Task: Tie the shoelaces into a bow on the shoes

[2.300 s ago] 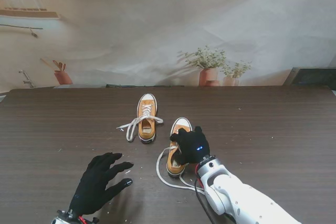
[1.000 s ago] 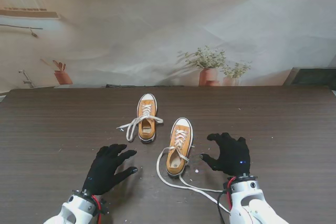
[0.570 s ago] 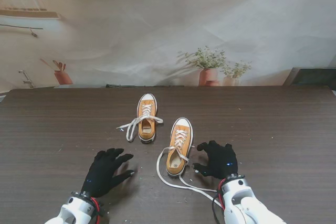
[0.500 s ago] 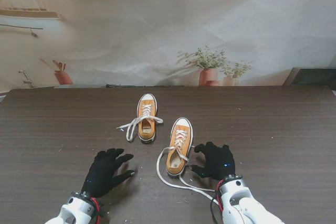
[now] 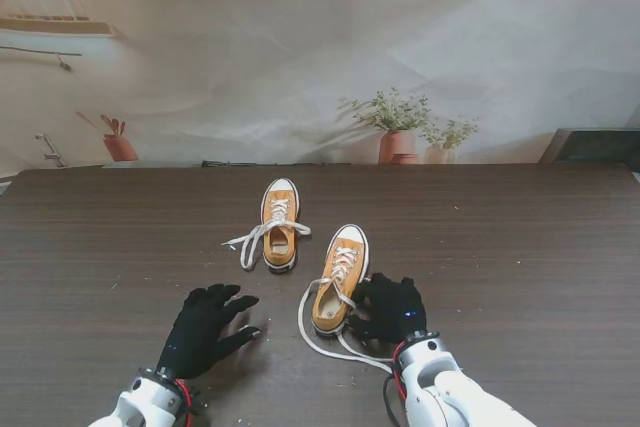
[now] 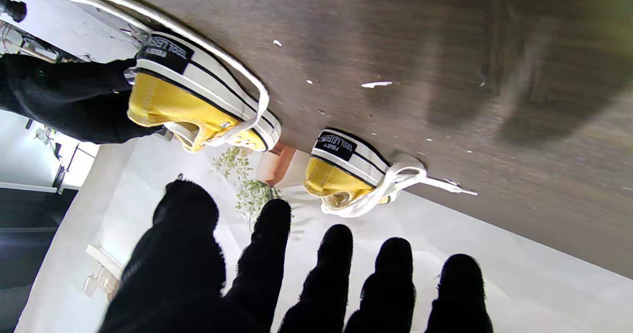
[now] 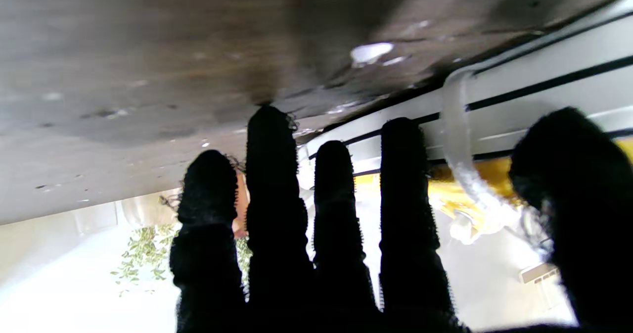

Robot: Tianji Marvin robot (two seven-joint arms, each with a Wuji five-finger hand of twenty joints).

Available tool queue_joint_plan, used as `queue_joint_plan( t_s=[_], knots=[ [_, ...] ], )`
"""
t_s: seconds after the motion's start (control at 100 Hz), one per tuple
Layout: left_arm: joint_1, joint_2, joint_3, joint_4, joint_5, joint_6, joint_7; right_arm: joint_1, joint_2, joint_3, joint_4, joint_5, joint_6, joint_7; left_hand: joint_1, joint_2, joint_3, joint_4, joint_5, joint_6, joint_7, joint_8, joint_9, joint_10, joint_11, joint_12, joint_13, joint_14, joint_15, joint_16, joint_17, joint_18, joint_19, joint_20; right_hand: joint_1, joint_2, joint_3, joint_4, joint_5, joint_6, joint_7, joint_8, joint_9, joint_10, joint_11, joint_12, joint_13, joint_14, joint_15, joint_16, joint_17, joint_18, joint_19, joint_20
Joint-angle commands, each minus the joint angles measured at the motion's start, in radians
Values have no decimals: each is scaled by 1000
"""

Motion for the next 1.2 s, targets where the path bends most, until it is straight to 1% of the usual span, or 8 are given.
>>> queue_joint_plan(
  t_s=[0.0,0.09,0.23,0.43,0.68,0.75,0.93,1.19],
  knots=[
    [2,1,1,-5,3,-5,-10,-1,-16,-17,33,17,-5,17,-15,18,-4,9,18,20,4,-18,-17,-12,10,-9,-19,-9,-9,8,-12,31,-11,8,78,55,66,-59,33,-8,104,-63,12,25,27,2,24,3,-101,-62,1,11,28,7],
    [1,1,1,-3,4,-9,-7,8,-26,-29,46,49,-14,10,-15,18,-4,8,22,19,6,-17,-15,-12,11,-9,-17,-8,-9,8,-11,32,-11,8,188,58,93,-131,39,-32,253,-115,29,24,31,0,38,2,-93,-63,11,13,40,9],
    [1,1,2,-1,5,-14,-7,13,-40,-27,63,78,-23,-18,-13,19,-4,8,27,19,9,-16,-15,-13,11,-9,-18,-9,-9,8,-11,32,-11,8,303,80,87,-133,96,-32,354,-30,49,18,41,-5,50,-5,-80,-60,22,10,53,13],
    [2,1,1,-1,4,-16,-6,-22,-54,28,39,103,-51,-79,-11,20,-4,7,35,18,12,-14,-13,-12,11,-9,-16,-8,-9,8,-11,33,-11,8,323,89,88,-132,99,65,398,127,42,17,65,-36,40,-6,-79,-63,10,9,50,12],
    [1,1,3,-1,6,-17,-5,-85,-79,110,-21,179,-167,-155,-11,20,-4,6,38,16,13,-14,-12,-13,11,-10,-18,-8,-9,8,-12,31,-12,8,292,23,157,-129,130,73,411,156,62,8,83,-54,40,-12,-88,-69,-14,8,19,-5],
    [1,2,4,0,5,-18,-6,-106,-86,131,-51,236,-207,-140,-11,20,-4,6,38,17,14,-14,-12,-12,11,-10,-18,-7,-10,8,-11,29,-12,8,294,16,164,-134,137,72,406,152,120,31,37,-81,31,17,-185,-106,-52,32,-46,-42],
    [-1,1,8,1,-2,-25,-9,-150,-97,177,-130,462,-249,9,-10,21,-4,6,40,18,14,-13,-13,-11,11,-10,-17,-7,-9,8,-11,25,-12,8,323,60,122,-139,98,64,408,183,356,89,-257,-183,141,77,-455,-189,-47,64,-210,-182],
    [-1,1,8,1,-4,-30,-11,-161,-112,201,-172,722,-240,116,-8,20,-4,6,44,19,15,-13,-10,-9,12,-9,-16,-5,-9,8,-13,19,-16,4,322,74,113,-139,74,61,430,177,551,73,-284,-207,202,56,-518,-175,-69,36,-206,-209]
  ],
)
